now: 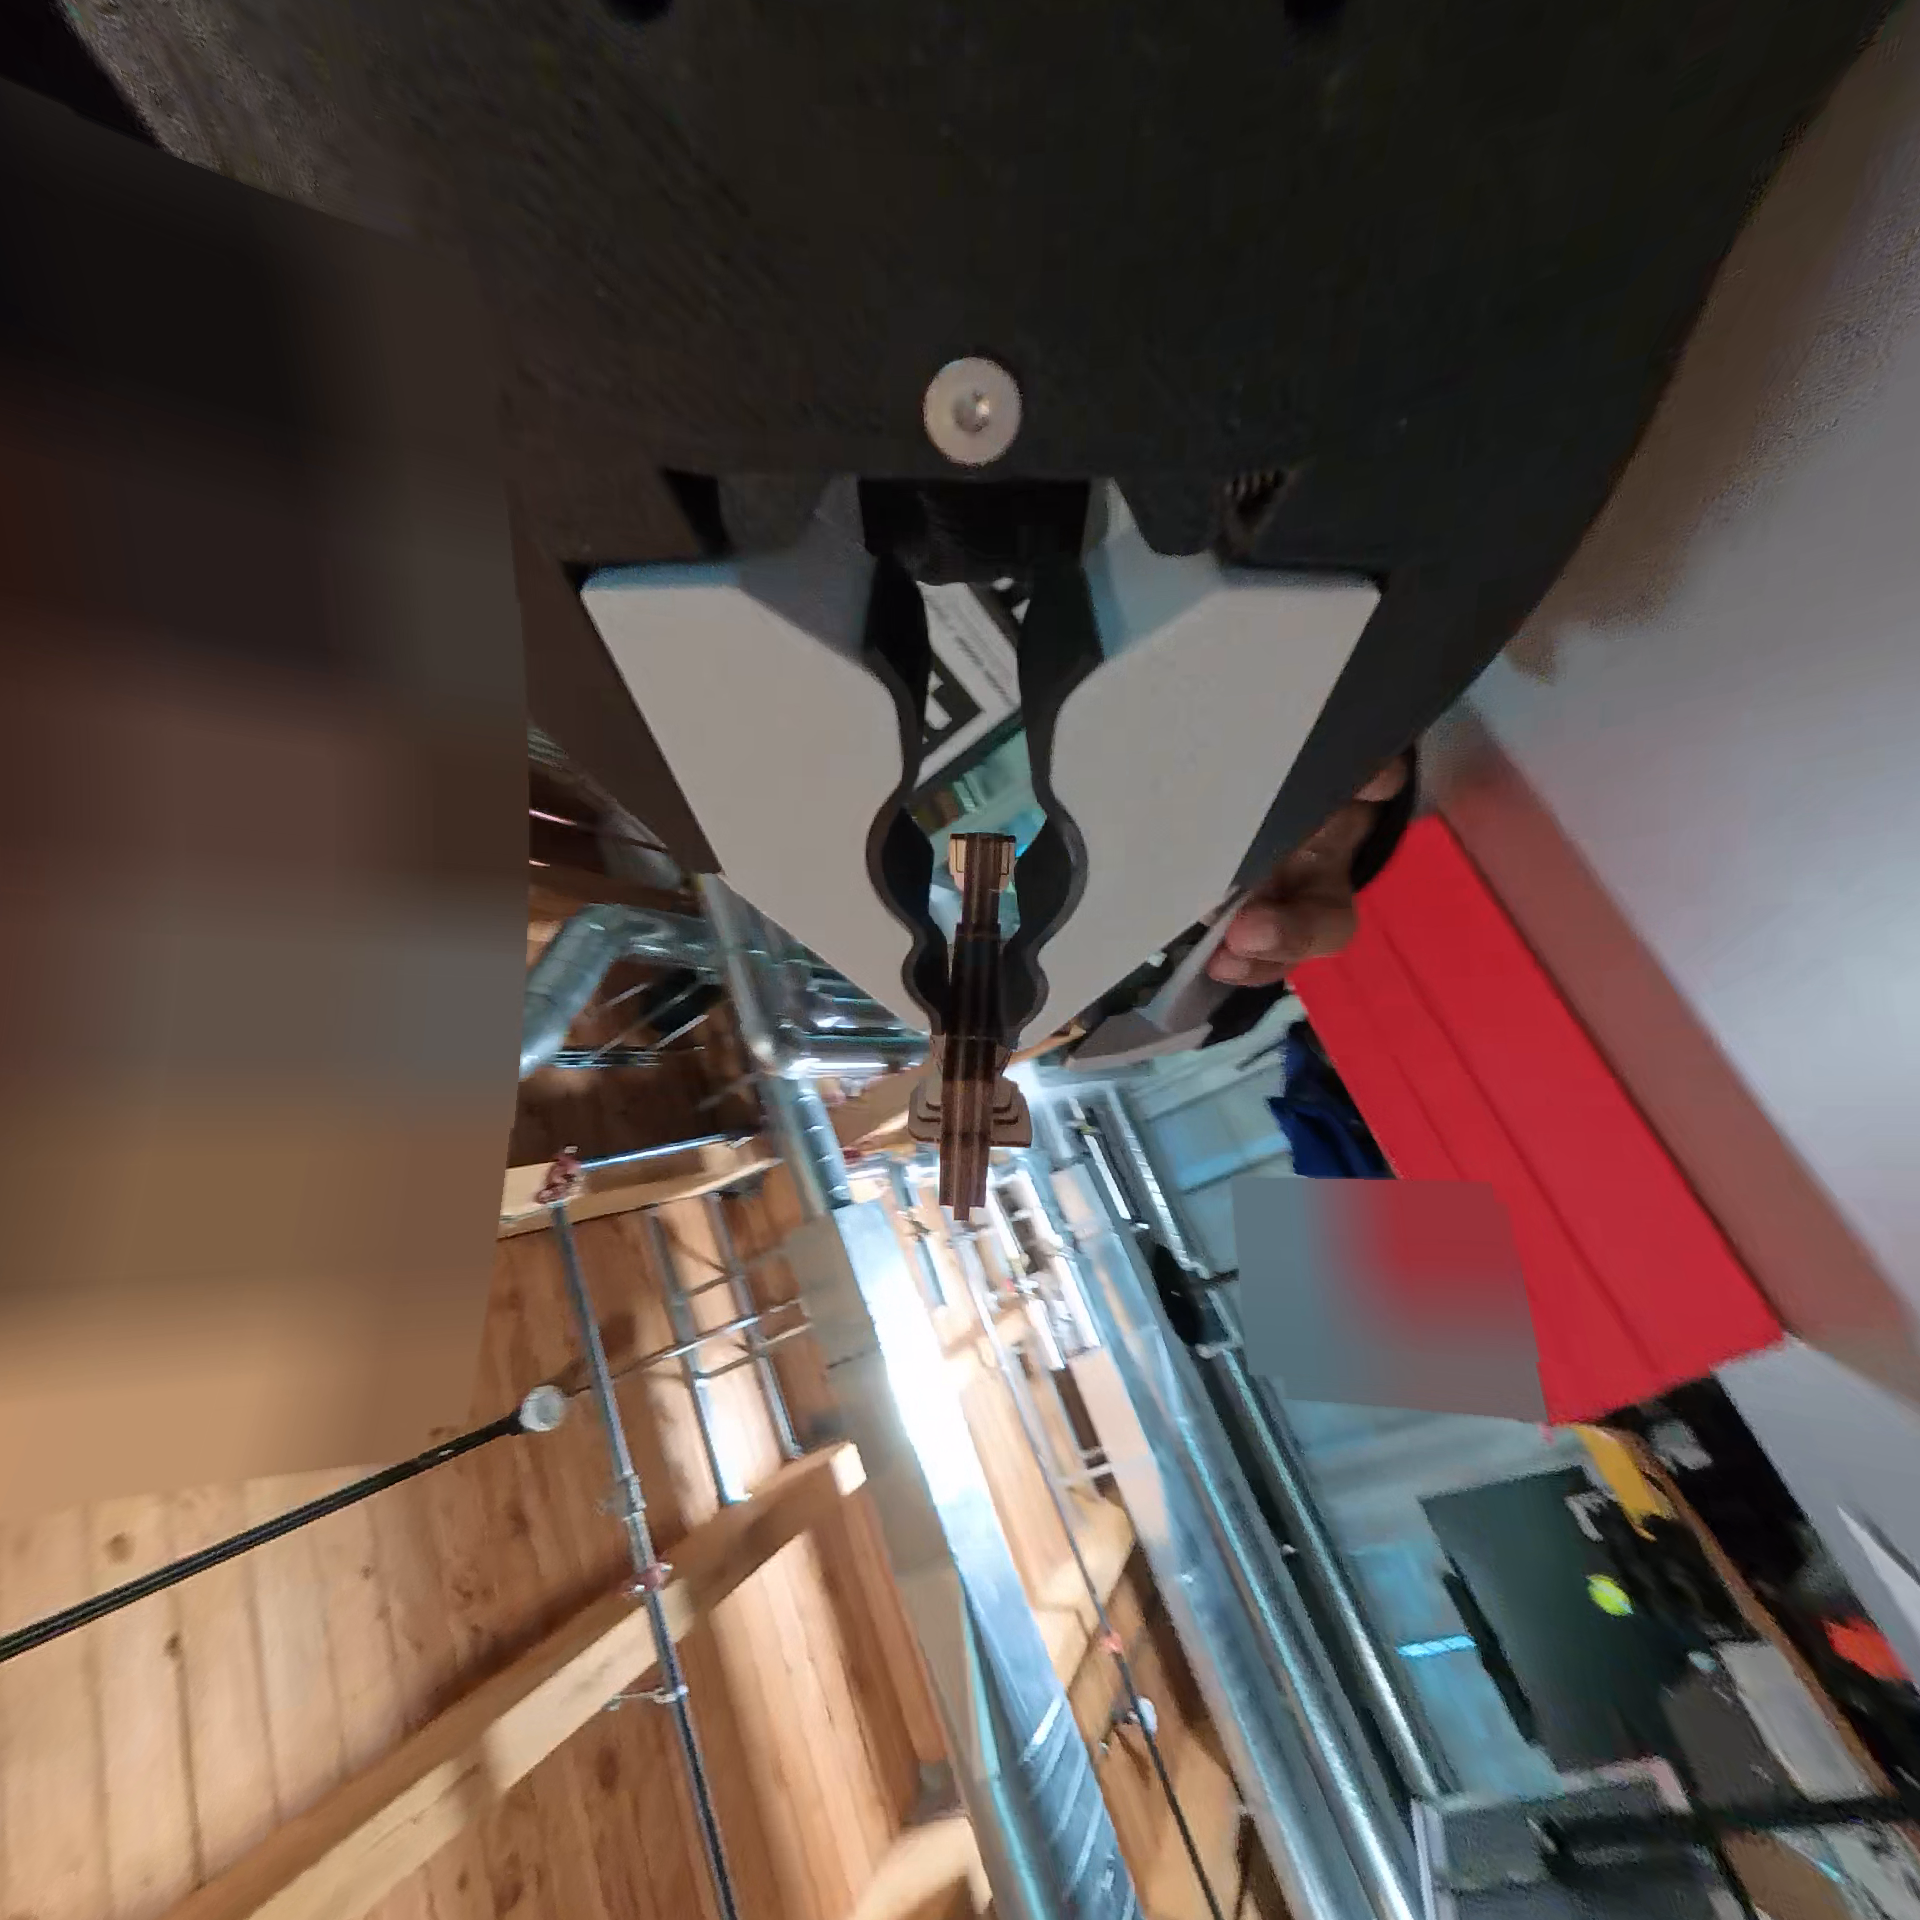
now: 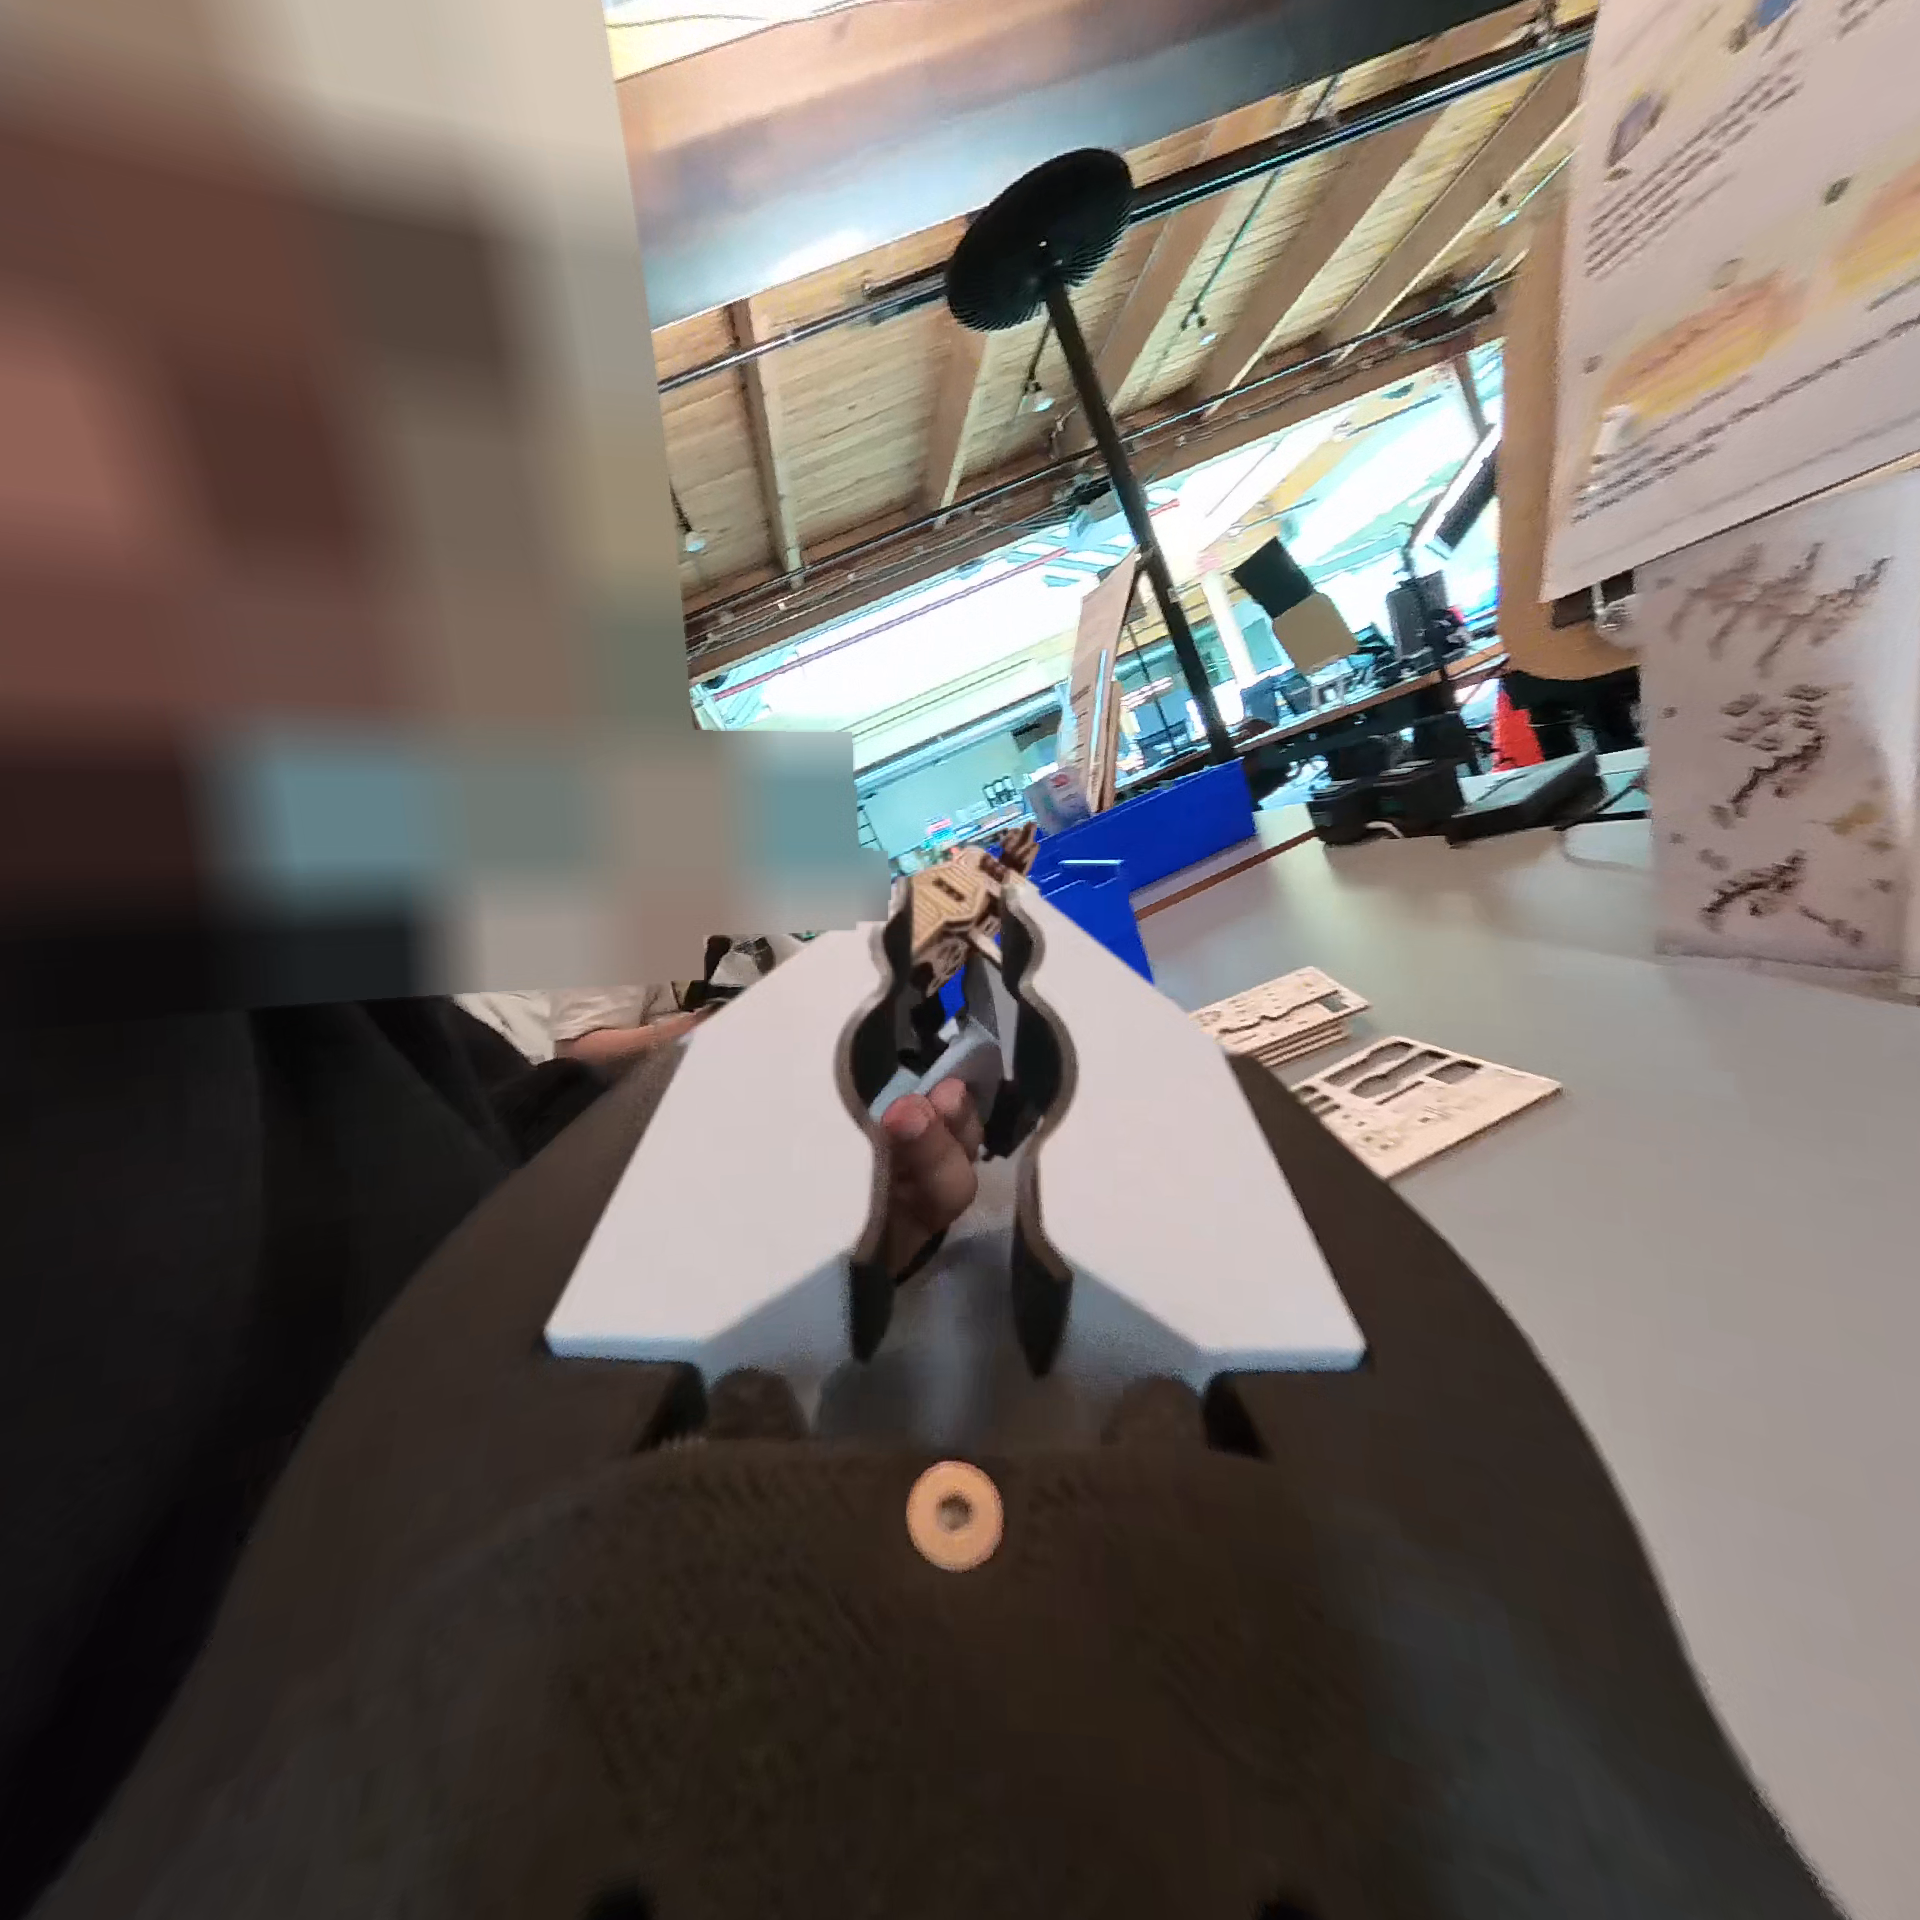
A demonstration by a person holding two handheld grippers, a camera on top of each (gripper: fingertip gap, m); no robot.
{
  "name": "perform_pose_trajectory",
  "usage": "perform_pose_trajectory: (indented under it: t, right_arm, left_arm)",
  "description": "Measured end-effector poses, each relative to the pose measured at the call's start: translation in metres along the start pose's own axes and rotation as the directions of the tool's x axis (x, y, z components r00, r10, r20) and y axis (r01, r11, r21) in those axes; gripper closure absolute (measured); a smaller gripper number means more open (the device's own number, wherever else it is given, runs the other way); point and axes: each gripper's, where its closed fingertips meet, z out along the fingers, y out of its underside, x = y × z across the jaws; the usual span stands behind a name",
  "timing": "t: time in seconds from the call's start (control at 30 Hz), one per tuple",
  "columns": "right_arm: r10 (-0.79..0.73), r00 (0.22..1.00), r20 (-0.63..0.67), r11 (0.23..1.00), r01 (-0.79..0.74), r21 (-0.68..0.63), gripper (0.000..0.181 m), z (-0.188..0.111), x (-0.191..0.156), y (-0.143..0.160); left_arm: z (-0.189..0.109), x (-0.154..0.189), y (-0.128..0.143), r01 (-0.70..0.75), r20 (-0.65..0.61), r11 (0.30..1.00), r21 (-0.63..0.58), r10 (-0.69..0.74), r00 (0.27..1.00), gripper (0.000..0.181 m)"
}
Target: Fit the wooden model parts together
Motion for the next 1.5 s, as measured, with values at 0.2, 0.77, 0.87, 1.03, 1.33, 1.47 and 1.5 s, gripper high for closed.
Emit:
perform_pose_trajectory:
  t: [0.2,0.77,0.87,1.03,1.33,1.47,1.5]
  right_arm:
    - [0.002,0.997,-0.072,0.997,-0.008,-0.082,0.148,0.006,0.007,0.018]
    - [0.337,0.937,-0.092,0.933,-0.346,-0.100,0.168,0.021,0.007,0.051]
    - [0.347,0.933,-0.096,0.933,-0.354,-0.068,0.169,0.017,0.011,0.043]
    - [0.285,0.942,-0.178,0.950,-0.303,-0.081,0.168,0.003,0.026,0.036]
    - [0.051,0.962,-0.269,0.976,-0.106,-0.191,0.168,0.000,0.032,0.040]
    - [-0.095,0.979,-0.179,0.973,0.052,-0.226,0.168,0.014,0.009,0.041]
    - [-0.122,0.975,-0.184,0.972,0.079,-0.221,0.168,0.015,0.007,0.040]
  left_arm:
    - [0.001,-0.010,0.003,-0.205,0.140,0.976,-0.069,0.213,0.967,0.175]
    - [0.003,-0.024,0.017,-0.310,0.219,0.936,-0.165,0.341,0.914,0.174]
    - [0.003,-0.024,0.017,-0.321,0.216,0.930,-0.178,0.356,0.909,0.155]
    - [-0.001,-0.031,0.006,-0.390,0.274,0.896,-0.215,0.438,0.856,0.147]
    - [-0.011,-0.042,-0.012,-0.533,0.398,0.798,-0.283,0.603,0.691,0.150]
    - [-0.009,-0.047,0.001,-0.445,0.380,0.849,-0.286,0.526,0.761,0.153]
    - [-0.009,-0.048,0.000,-0.431,0.386,0.861,-0.272,0.507,0.770,0.153]
